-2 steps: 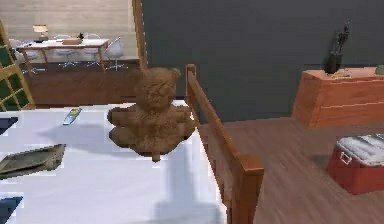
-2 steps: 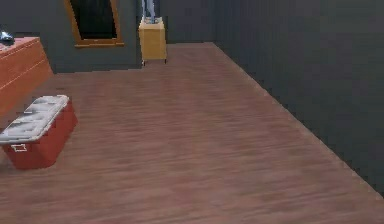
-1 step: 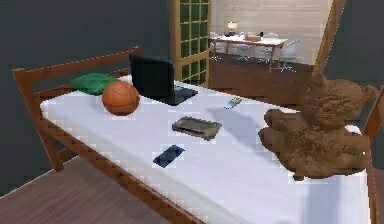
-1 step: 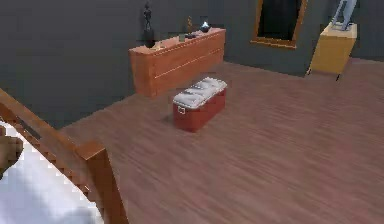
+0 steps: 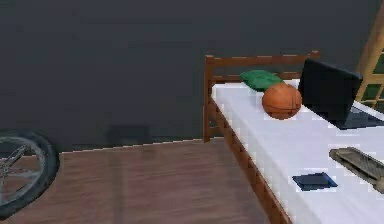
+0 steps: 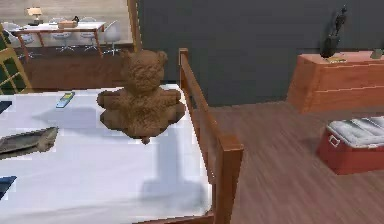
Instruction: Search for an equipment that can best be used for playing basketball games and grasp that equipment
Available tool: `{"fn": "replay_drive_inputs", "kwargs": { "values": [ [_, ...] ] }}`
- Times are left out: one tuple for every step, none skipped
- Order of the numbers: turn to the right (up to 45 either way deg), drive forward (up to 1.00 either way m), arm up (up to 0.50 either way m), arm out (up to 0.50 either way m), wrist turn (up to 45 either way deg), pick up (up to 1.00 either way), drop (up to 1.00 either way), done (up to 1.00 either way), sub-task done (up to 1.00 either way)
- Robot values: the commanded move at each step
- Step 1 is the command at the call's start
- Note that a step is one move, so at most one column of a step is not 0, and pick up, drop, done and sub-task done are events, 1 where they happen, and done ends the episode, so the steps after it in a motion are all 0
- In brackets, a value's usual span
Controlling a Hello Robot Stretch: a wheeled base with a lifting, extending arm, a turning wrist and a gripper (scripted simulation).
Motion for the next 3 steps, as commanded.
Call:
{"fn": "replay_drive_inputs", "kwargs": {
  "values": [
    [-45.0,0.00,0.00,0.00,0.0,0.00,0.00,0.00,0.00],
    [-18.0,0.00,0.00,0.00,0.0,0.00,0.00,0.00,0.00],
    [45.0,0.00,0.00,0.00,0.0,0.00,0.00,0.00,0.00]
  ]
}}
